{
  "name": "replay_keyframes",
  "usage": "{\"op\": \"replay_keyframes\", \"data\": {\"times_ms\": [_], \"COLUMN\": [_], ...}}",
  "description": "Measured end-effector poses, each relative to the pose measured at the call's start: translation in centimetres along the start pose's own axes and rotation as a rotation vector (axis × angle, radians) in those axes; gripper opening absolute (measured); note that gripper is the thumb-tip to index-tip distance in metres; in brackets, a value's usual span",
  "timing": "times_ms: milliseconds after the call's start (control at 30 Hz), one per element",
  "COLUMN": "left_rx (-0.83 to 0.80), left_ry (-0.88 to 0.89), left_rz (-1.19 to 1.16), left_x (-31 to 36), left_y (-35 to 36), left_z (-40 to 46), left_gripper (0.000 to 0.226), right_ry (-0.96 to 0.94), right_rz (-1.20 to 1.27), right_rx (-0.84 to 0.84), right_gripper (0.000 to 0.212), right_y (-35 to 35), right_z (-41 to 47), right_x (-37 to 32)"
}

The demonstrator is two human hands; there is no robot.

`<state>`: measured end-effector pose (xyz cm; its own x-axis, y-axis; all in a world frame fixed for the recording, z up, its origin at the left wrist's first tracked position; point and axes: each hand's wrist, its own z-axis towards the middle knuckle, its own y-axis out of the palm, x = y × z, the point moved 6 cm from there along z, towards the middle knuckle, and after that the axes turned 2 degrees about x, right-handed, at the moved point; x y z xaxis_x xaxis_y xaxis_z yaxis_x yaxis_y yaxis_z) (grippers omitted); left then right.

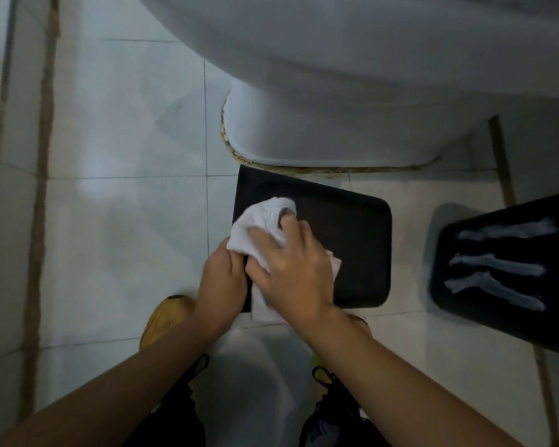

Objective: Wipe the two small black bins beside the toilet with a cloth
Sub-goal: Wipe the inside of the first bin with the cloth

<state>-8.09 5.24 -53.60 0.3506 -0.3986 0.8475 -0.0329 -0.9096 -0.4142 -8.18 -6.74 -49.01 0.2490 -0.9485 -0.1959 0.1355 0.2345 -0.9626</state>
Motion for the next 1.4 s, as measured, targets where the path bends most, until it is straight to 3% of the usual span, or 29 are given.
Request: {"op": "replay_keyframes", "data": {"times_ms": [167,300,433,533,733,867,1067,1133,1200,1300,1400], "left_rx": [0.042,0.033,0.013,-0.022,0.107,0.100,0.076,0.075,0.058,0.052,0.065], "left_ry": [0.000,-0.044,-0.067,-0.050,0.013,0.008,-0.017,-0.010,-0.019,-0.025,-0.045], "left_rz": [0.029,0.063,0.044,-0.016,0.077,0.114,0.091,0.096,0.084,0.070,0.080], "left_x": [0.6,0.7,0.3,-0.4,0.5,0.8,0.2,0.4,0.7,0.9,1.0], "left_y": [-0.1,-0.1,0.0,0.2,-0.5,-0.3,-0.3,-0.5,-0.4,-0.4,-0.2], "left_z": [-0.5,-0.9,-0.4,-0.8,0.2,-0.8,-0.6,-0.7,-0.7,-0.8,-0.8], "left_gripper": [0.040,0.040,0.035,0.018,0.039,0.042,0.041,0.043,0.044,0.043,0.040], "right_ry": [0.161,0.423,0.190,0.028,0.167,0.400,-0.032,0.083,0.321,0.649,0.682], "right_rz": [-0.022,0.024,0.056,0.187,0.132,0.131,0.167,0.147,0.054,0.009,-0.017], "right_rx": [-0.007,-0.078,0.019,-0.020,0.006,0.020,0.026,0.095,0.135,0.083,0.078], "right_gripper": [0.033,0.035,0.036,0.031,0.030,0.023,0.039,0.037,0.035,0.033,0.034], "right_y": [0.4,0.4,-0.3,0.5,1.0,0.8,-0.7,-1.2,-1.3,-1.3,-1.8], "right_z": [5.3,10.9,7.1,4.4,9.0,10.7,0.8,0.4,1.5,2.7,2.4], "right_x": [2.5,8.7,2.7,-2.1,0.3,4.1,3.5,7.0,11.4,18.1,19.3]}}
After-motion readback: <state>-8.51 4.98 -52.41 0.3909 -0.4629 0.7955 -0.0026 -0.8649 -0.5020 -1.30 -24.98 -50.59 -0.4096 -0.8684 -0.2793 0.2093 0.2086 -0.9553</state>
